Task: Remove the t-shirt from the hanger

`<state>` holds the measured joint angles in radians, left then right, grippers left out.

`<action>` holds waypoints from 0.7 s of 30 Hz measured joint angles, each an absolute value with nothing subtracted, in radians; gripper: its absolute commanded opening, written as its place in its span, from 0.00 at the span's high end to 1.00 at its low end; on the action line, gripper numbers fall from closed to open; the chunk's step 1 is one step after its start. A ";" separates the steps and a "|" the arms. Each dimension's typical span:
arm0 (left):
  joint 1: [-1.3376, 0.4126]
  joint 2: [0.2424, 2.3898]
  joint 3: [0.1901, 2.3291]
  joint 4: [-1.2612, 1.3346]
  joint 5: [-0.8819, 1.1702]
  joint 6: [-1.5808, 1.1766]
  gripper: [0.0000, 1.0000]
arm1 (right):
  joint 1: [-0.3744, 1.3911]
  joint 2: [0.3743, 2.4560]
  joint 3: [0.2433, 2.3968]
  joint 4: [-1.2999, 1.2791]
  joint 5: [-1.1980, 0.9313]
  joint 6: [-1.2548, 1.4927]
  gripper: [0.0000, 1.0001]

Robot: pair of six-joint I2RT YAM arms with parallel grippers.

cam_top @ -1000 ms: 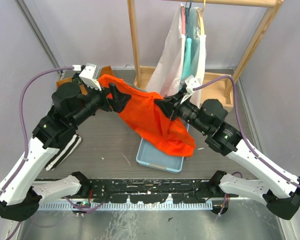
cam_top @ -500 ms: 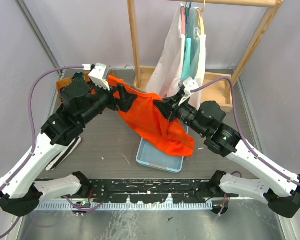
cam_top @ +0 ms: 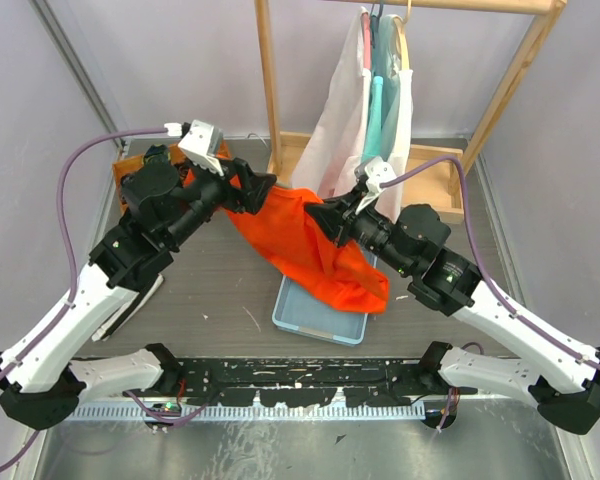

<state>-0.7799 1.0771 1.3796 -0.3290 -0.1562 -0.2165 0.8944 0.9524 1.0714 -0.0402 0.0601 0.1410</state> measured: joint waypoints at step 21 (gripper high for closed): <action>-0.782 1.109 1.352 -0.250 -0.154 -0.208 0.53 | 0.924 0.926 1.071 -0.041 0.059 0.142 0.99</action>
<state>-0.7818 1.1091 1.3521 -0.2501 -0.1539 -0.2085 0.9241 0.9264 1.0714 -0.0410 0.0593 0.1417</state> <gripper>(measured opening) 0.540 0.170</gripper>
